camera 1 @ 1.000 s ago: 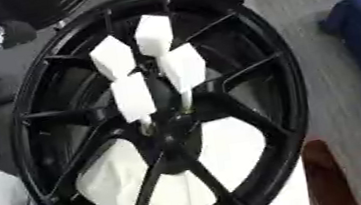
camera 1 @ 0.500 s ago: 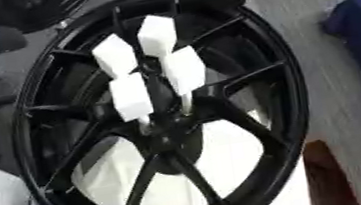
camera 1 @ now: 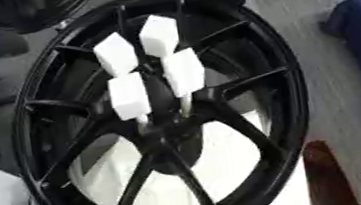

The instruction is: Pull the pin out of the wheel hub.

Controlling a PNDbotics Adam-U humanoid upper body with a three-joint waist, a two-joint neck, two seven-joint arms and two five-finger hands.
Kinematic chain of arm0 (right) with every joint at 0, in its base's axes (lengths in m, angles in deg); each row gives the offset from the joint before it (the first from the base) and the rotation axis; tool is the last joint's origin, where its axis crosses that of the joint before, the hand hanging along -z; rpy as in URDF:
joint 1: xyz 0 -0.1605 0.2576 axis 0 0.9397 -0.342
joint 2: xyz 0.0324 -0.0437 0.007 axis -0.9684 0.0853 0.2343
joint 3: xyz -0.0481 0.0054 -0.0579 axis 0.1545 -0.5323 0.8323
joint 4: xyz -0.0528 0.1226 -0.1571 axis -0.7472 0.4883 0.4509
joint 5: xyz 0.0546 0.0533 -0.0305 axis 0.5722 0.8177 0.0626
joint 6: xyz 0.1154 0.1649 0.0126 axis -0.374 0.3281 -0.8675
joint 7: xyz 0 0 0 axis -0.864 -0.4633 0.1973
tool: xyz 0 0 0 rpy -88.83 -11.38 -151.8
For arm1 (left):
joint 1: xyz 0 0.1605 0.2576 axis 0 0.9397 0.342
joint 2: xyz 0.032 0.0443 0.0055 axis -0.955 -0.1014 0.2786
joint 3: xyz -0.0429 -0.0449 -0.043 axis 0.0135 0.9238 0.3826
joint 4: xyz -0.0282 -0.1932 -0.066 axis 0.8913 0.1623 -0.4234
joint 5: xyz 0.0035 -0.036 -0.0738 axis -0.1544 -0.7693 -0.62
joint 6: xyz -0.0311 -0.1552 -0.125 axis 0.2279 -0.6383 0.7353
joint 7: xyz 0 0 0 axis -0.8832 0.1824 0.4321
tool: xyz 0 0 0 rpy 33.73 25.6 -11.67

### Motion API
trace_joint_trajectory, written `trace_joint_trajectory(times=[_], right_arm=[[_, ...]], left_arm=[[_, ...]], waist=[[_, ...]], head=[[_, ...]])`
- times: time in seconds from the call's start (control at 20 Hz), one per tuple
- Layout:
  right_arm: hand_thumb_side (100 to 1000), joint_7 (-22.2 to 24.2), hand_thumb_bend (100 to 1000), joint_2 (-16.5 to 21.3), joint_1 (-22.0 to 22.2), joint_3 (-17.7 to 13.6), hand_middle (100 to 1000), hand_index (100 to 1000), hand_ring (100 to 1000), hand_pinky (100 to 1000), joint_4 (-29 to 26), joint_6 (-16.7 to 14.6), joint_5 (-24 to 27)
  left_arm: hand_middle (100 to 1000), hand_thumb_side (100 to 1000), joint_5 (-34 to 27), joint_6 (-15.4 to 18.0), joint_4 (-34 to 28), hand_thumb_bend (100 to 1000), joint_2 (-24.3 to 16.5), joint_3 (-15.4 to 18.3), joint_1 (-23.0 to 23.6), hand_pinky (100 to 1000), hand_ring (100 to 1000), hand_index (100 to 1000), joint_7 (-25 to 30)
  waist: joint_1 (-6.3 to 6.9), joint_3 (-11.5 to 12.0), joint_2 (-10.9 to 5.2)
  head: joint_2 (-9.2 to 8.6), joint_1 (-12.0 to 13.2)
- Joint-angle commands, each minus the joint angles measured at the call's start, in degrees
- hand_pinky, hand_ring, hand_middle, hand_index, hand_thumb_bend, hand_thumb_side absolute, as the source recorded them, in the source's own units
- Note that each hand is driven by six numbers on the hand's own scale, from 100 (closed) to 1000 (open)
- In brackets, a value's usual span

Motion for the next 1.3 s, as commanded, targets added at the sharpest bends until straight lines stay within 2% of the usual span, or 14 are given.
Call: trace_joint_trajectory(times=[0.05, 0.25, 0.35, 0.45, 0.8, 1.3], right_arm=[[733, 0.2, 100, 1.7, -0.5, -0.2, 588, 796, 631, 817, -0.3, -0.1, -0.4], [737, 0.3, 100, 1.7, -0.7, -0.1, 588, 796, 631, 817, -0.3, 0.0, -0.5], [738, 0.4, 100, 1.7, -0.7, 0.0, 588, 796, 631, 817, -0.2, 0.1, -0.6], [739, 0.4, 100, 1.7, -0.8, 0.0, 587, 796, 631, 817, -0.2, 0.0, -0.6], [743, 0.6, 100, 1.8, -0.9, 0.1, 587, 796, 631, 817, -0.1, 0.1, -0.8], [749, 0.8, 100, 1.6, -1.0, 0.2, 586, 796, 631, 818, 0.1, 0.2, -0.9]], left_arm=[[669, 576, -0.5, -3.3, -2.5, 472, -3.0, -0.6, -0.1, 754, 710, 814, -3.1], [668, 571, -1.7, -7.6, -7.5, 475, -3.9, -1.7, 0.5, 751, 710, 807, -7.0], [668, 566, -3.2, -12.7, -12.2, 474, -4.5, -2.4, 0.4, 750, 709, 803, -9.7], [669, 568, -4.7, -16.0, -15.2, 481, -5.1, -3.2, 0.4, 751, 710, 800, -11.6], [705, 570, -5.8, -16.9, -16.1, 495, -5.2, -6.4, -0.5, 751, 710, 808, -14.0], [679, 557, -7.0, -18.7, -16.1, 500, -4.4, -8.5, -1.0, 743, 696, 815, -14.5]], waist=[[-0.06, -0.1, -0.89], [0.12, -0.2, -0.68], [0.19, -0.3, -0.62], [0.27, -0.4, -0.59], [0.47, -0.4, -0.52], [0.35, -0.2, -0.43]], head=[[-0.66, -0.2], [-0.62, -0.3], [-0.72, -0.2], [-0.86, -0.2], [-1.2, -0.1], [-1.1, 0.3]])
